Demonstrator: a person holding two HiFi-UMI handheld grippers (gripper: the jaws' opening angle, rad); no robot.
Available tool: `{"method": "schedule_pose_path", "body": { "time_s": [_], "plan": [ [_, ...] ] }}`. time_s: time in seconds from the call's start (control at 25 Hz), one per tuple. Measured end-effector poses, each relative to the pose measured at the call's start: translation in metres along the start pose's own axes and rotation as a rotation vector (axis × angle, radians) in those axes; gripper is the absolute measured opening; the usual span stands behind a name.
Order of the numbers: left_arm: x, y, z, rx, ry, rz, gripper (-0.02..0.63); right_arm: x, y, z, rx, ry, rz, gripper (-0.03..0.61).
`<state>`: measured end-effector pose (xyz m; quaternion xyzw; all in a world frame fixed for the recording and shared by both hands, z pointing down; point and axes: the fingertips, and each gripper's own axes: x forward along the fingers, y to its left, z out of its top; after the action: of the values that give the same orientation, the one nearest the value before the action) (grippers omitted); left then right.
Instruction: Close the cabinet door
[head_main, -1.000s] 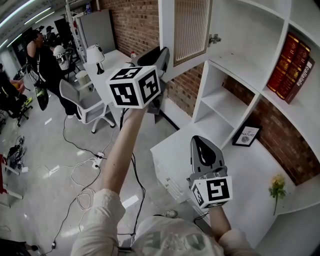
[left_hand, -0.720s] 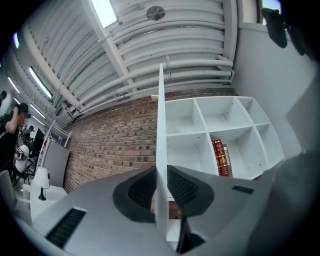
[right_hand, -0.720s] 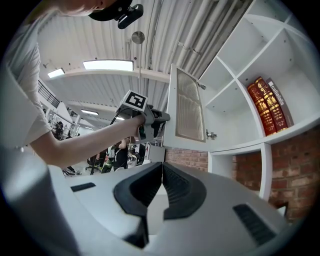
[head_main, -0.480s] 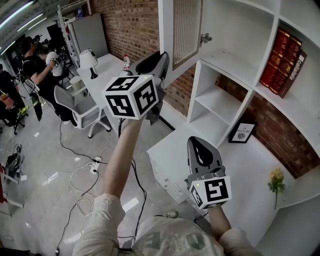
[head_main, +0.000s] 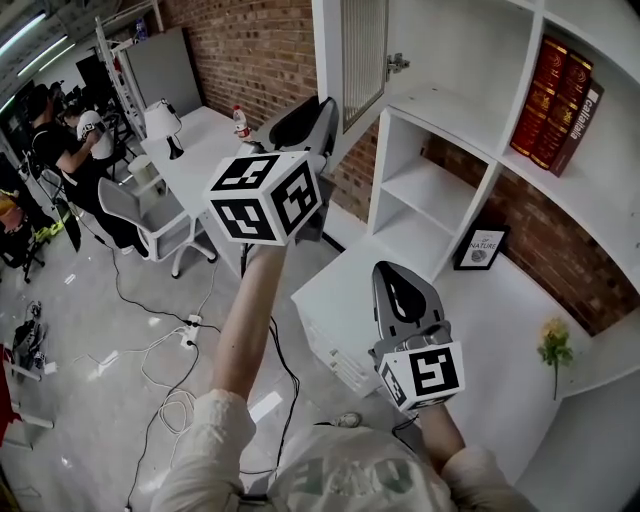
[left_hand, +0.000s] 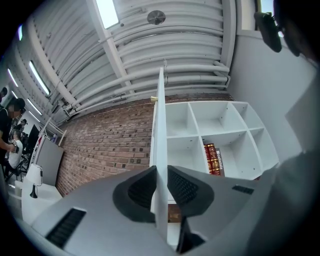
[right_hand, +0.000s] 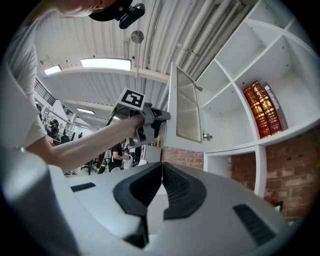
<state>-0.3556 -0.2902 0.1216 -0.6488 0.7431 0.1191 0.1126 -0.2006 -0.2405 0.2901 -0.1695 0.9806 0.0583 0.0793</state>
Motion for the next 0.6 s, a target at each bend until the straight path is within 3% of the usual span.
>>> {"method": "schedule_pose_path", "body": {
  "time_s": [0.6],
  "plan": [
    [0.010, -0.049, -0.005, 0.031, -0.003, -0.096, 0.081, -0.014, -0.008, 0.011, -0.039, -0.011, -0.057, 0.016]
  ]
}}
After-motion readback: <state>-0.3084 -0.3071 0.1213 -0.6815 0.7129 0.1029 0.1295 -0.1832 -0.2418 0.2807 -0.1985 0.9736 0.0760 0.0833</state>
